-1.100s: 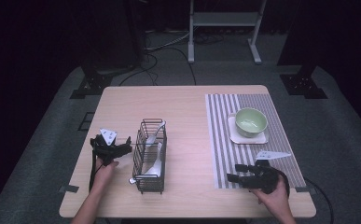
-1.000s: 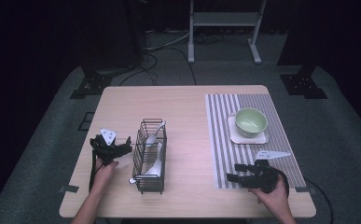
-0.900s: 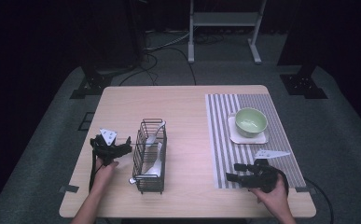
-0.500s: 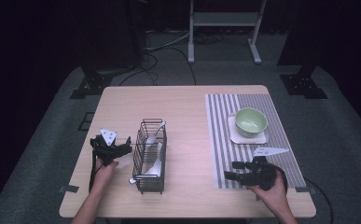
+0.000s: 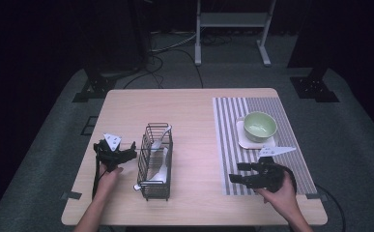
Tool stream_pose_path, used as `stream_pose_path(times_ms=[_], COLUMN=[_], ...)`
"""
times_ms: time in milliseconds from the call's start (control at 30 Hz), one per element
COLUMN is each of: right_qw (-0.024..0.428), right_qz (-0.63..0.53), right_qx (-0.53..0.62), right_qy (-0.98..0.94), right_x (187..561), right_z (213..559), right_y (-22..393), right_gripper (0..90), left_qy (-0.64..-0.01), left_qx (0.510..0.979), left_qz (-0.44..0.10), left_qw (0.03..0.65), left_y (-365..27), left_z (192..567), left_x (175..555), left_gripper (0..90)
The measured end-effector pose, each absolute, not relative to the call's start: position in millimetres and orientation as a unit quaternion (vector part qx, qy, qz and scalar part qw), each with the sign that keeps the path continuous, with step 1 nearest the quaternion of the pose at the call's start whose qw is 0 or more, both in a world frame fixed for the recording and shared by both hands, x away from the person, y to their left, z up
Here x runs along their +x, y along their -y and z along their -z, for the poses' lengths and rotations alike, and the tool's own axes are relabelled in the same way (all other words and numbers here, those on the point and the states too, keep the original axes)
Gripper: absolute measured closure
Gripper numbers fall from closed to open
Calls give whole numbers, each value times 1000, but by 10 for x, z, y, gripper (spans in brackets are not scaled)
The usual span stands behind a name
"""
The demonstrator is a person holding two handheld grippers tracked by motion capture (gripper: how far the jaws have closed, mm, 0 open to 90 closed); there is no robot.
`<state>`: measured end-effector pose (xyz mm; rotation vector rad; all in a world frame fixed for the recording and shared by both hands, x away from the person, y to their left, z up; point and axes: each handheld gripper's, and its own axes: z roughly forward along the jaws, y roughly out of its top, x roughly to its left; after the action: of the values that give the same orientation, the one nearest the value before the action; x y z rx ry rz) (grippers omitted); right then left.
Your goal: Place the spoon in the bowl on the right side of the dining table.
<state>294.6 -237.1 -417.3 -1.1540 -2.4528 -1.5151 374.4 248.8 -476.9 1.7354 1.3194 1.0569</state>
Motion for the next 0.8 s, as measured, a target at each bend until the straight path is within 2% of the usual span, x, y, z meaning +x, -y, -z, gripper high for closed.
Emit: stream_pose_path(times_ms=[800], right_qw=[30], right_qz=[477], right_qx=[-340], right_qy=[810], right_x=[3047], right_z=[3960], right_y=[2116], right_gripper=[297], left_qy=[-510], left_qx=[671], left_qz=[-408], left_qw=[352], left_y=[-2487], left_z=[4770], left_x=[3743], left_gripper=[10])
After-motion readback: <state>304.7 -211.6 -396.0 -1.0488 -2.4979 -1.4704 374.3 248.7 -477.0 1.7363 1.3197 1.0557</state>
